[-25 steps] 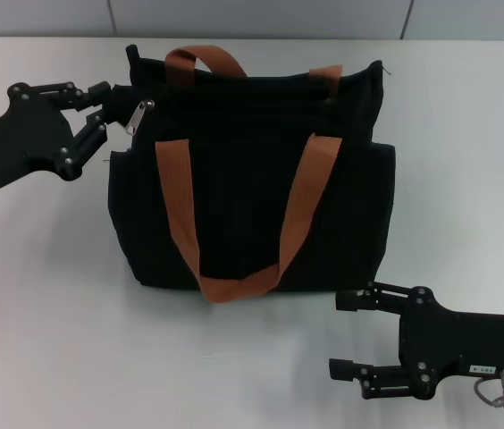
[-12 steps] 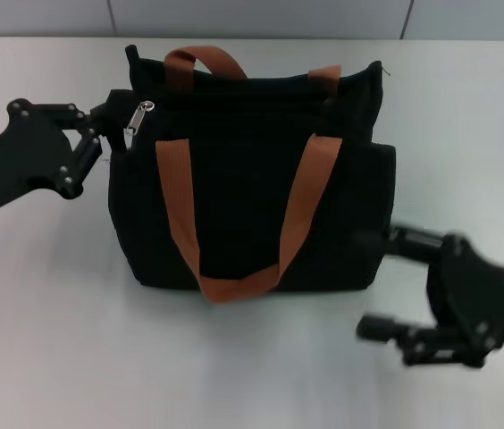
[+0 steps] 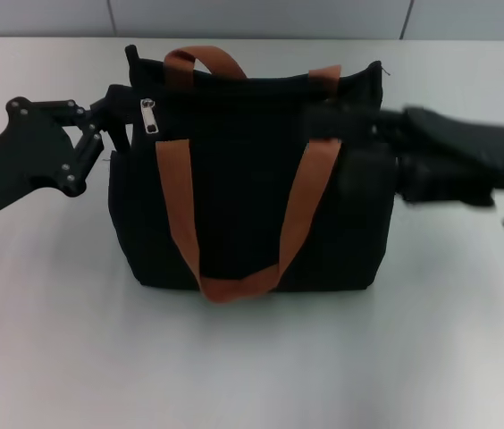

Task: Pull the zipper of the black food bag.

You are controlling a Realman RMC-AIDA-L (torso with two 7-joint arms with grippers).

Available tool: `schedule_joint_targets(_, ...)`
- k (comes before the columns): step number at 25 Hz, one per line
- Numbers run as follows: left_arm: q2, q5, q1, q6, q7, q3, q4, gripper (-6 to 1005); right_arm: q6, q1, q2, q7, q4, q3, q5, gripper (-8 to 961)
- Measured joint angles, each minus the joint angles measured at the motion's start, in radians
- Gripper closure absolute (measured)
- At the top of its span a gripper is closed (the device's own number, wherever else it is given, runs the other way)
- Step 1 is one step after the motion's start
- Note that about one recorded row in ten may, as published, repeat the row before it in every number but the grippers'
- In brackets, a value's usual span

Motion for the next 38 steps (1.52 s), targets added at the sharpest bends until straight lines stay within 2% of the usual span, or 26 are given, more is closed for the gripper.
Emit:
schedule_joint_targets(1,0.0,-0.003,0.0,0.0,0.0,0.0,0.0,971,0.042,0.031,0.0,0.081,-0.014,-0.002,0.022,136)
schedule_joint_targets(3,0.0,-0.008,0.001,0.001,0.01,0.001,0.0,970,0.071,0.046,0.0,0.128,-0.026,-0.005,0.032,136)
schedule_joint_targets(4,-0.003,-0.008,0.003,0.004,0.027,0.002,0.0,970,0.135,0.079,0.0,0.226,-0.059,-0.018,0.037,136)
schedule_joint_targets(7,-0.007,-0.009,0.004,0.008,0.039,0.002,-0.001,969,0.188,0.105,-0.001,0.295,-0.086,-0.048,0.033,137)
schedule_joint_targets(11,-0.008,-0.009,0.004,0.011,0.042,0.002,-0.003,967,0.35,0.16,-0.001,0.461,-0.127,-0.173,0.029,137)
schedule_joint_targets(19,-0.008,-0.011,0.002,0.033,0.043,0.002,-0.002,964,0.49,0.227,-0.004,0.595,-0.13,-0.301,0.021,137)
schedule_joint_targets(29,-0.008,-0.011,-0.004,0.038,0.034,0.002,0.0,960,0.571,0.27,-0.003,0.65,-0.138,-0.342,-0.073,260)
schedule_joint_targets(32,-0.008,-0.011,-0.005,0.04,0.032,0.002,0.0,959,0.59,0.275,-0.002,0.651,-0.139,-0.349,-0.08,432)
schedule_joint_targets(38,-0.007,-0.011,-0.006,0.051,0.029,0.002,0.0,957,0.628,0.283,0.0,0.652,-0.139,-0.388,-0.081,431)
